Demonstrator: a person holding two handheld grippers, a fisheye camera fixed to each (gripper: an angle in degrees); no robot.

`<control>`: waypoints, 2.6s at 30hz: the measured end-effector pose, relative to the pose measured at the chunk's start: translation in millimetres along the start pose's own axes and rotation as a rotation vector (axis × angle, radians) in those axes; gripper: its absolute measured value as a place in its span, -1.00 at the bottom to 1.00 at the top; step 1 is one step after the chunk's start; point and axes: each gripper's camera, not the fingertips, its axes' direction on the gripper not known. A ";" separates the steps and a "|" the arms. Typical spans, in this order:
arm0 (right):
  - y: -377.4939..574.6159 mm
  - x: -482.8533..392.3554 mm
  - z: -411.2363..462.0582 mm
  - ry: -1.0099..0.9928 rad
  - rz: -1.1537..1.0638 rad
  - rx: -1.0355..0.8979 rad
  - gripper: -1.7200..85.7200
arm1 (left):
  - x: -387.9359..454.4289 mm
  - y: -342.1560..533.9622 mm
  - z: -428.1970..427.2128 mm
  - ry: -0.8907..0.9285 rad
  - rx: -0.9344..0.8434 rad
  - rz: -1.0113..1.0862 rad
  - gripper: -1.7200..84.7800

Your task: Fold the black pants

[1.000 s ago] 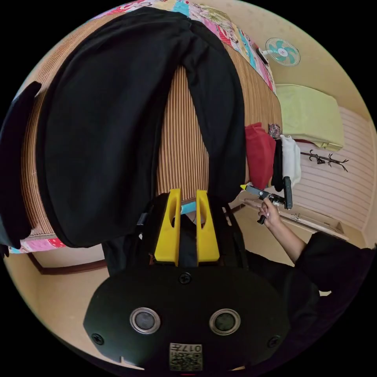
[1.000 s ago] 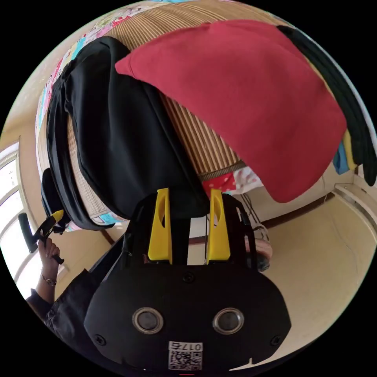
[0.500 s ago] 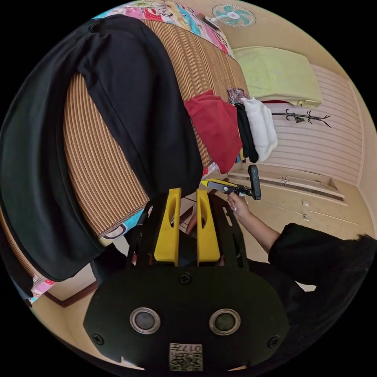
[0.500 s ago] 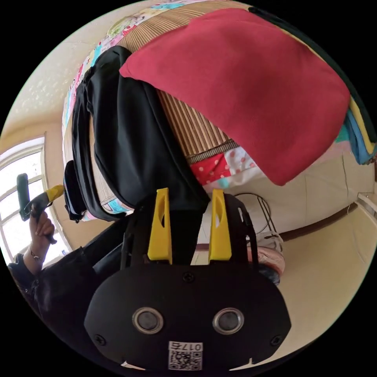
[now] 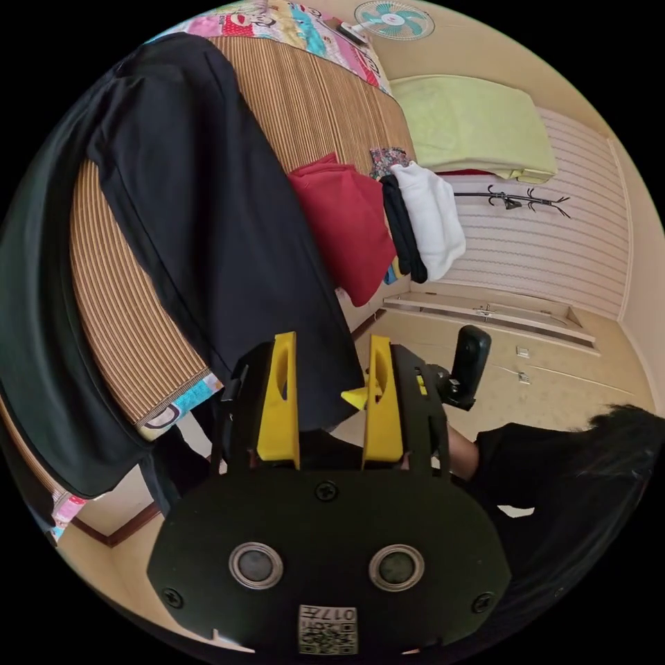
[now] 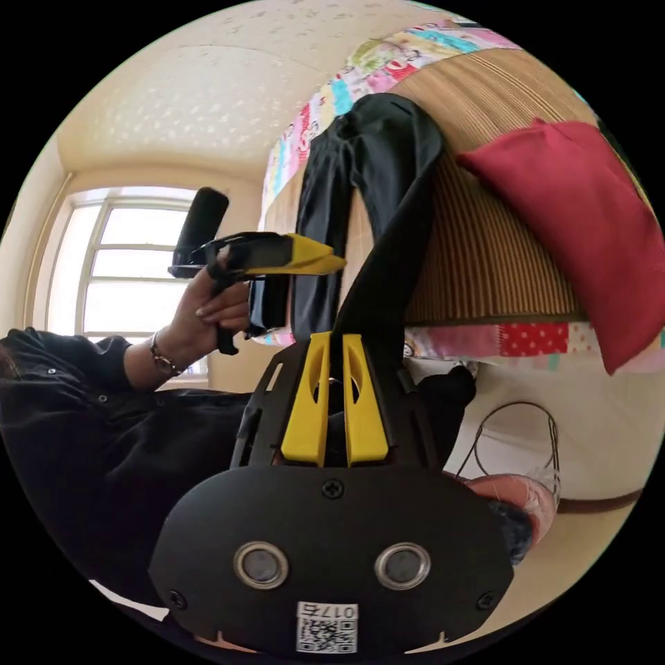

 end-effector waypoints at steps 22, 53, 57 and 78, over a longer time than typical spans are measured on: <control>-447.3 185.2 19.8 0.101 0.258 0.140 -0.74 | -29.3 110.9 -189.8 0.384 0.453 -0.191 -0.97; -97.1 -25.6 284.5 0.355 0.052 -0.105 -0.71 | -204.9 268.6 -402.8 0.149 0.418 -0.284 -0.73; -51.5 -33.1 302.0 0.307 0.109 -0.095 -0.75 | -174.4 237.7 -362.0 -0.015 0.249 -0.213 -0.74; -50.3 2.3 203.0 0.258 0.157 -0.011 -0.79 | -80.7 301.3 -375.1 0.032 0.461 -0.234 -0.73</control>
